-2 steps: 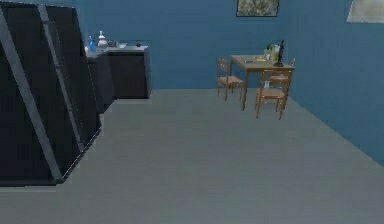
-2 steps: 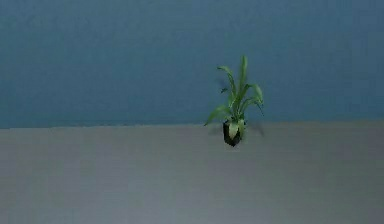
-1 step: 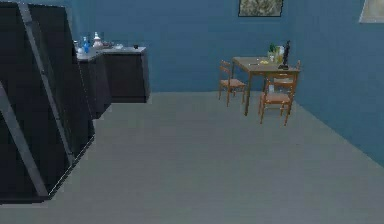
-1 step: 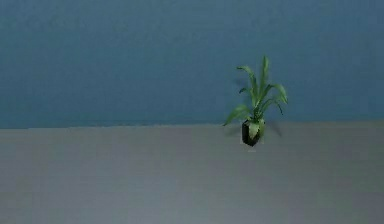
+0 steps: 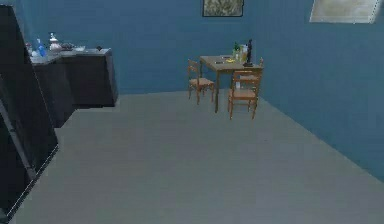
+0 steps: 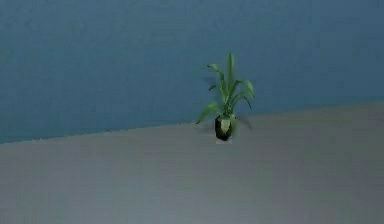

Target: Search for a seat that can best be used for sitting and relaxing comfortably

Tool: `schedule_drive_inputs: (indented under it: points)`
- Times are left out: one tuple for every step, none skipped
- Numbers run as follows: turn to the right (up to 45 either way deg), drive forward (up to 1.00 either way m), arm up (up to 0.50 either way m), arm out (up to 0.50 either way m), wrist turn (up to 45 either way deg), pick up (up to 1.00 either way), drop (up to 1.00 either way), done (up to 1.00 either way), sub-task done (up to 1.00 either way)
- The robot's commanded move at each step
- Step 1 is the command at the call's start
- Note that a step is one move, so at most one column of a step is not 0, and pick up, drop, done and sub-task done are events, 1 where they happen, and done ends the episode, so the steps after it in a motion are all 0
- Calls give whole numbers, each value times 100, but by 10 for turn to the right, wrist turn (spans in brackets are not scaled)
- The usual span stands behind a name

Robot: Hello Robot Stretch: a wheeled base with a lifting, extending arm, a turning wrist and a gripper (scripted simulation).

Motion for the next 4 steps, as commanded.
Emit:
schedule_drive_inputs:
  points:
    - [0,100,0,0,0,0,0,0,0]
    - [30,0,0,0,0,0,0,0,0]
    - [0,100,0,0,0,0,0,0,0]
    - [150,0,0,0,0,0,0,0,0]
